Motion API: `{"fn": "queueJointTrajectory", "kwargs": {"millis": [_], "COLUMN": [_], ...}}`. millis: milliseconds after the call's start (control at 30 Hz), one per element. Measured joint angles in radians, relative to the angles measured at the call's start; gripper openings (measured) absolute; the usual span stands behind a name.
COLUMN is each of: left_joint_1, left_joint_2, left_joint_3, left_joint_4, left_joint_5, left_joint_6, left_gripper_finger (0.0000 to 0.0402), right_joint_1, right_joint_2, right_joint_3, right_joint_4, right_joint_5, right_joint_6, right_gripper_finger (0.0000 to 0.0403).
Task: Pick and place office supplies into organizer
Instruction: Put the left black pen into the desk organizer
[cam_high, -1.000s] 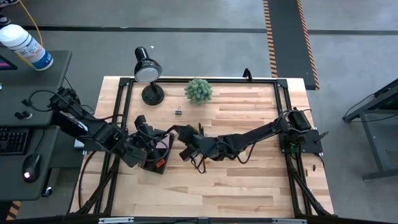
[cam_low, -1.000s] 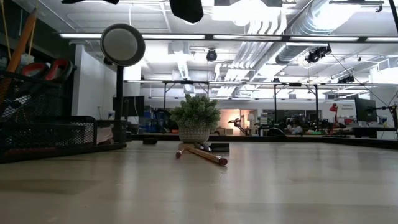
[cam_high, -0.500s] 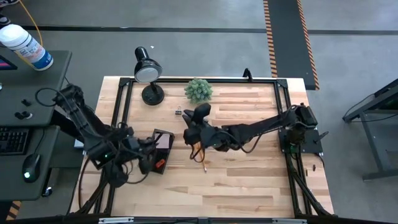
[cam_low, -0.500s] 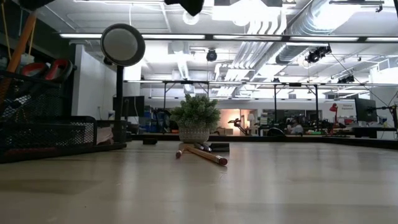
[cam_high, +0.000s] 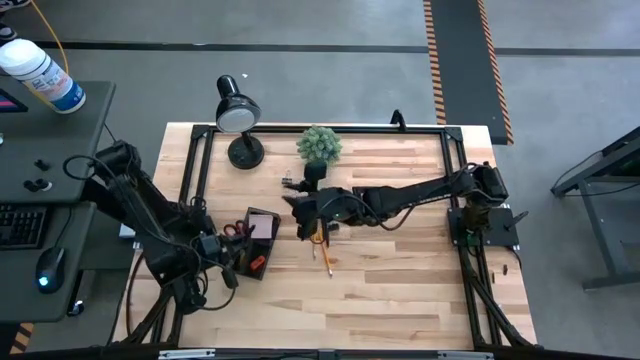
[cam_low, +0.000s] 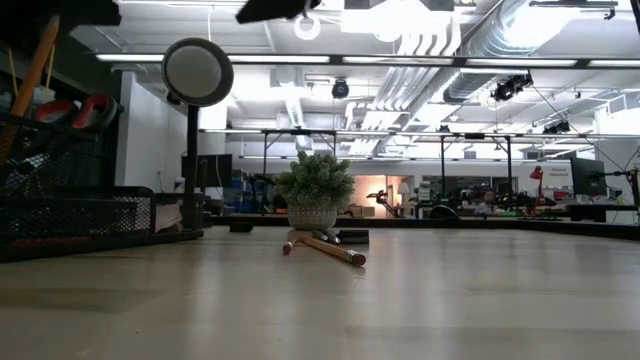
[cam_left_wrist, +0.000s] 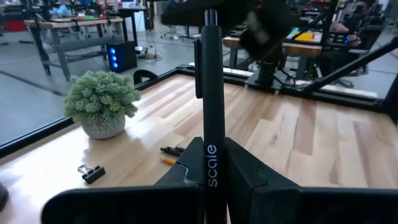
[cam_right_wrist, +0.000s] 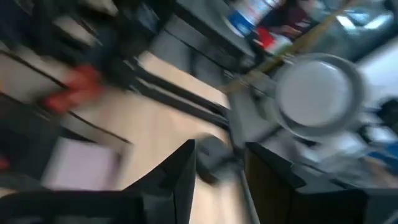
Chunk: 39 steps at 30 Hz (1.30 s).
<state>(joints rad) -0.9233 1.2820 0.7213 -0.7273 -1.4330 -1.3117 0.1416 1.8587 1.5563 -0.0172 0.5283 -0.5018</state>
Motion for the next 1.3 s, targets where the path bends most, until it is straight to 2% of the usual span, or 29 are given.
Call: {"fn": "queueJointTrajectory", "kwargs": {"millis": [233,433,1000,1300], "left_joint_1": [0.000,0.000,0.000,0.000], "left_joint_2": [0.033,0.033,0.033,0.033], "left_joint_3": [-0.014,-0.014,-0.014,-0.013], "left_joint_4": [0.002,-0.006,-0.002,-0.002], "left_joint_5": [-0.029,-0.057,-0.090,-0.091], "left_joint_6": [-0.021,-0.019,-0.002,-0.002], "left_gripper_finger": [0.0009,0.0010,0.0010,0.0010], "right_joint_1": [-0.063,-0.092,-0.090,-0.096], "right_joint_2": [0.000,0.008,0.148,0.159], "right_joint_3": [0.000,0.000,-0.002,-0.001], "right_joint_4": [0.064,0.162,0.394,0.485], "right_joint_5": [-0.535,-0.727,-0.748,-0.794], "right_joint_6": [0.266,0.419,0.446,0.454], "right_gripper_finger": [0.0126,0.0126,0.0126,0.0126]}}
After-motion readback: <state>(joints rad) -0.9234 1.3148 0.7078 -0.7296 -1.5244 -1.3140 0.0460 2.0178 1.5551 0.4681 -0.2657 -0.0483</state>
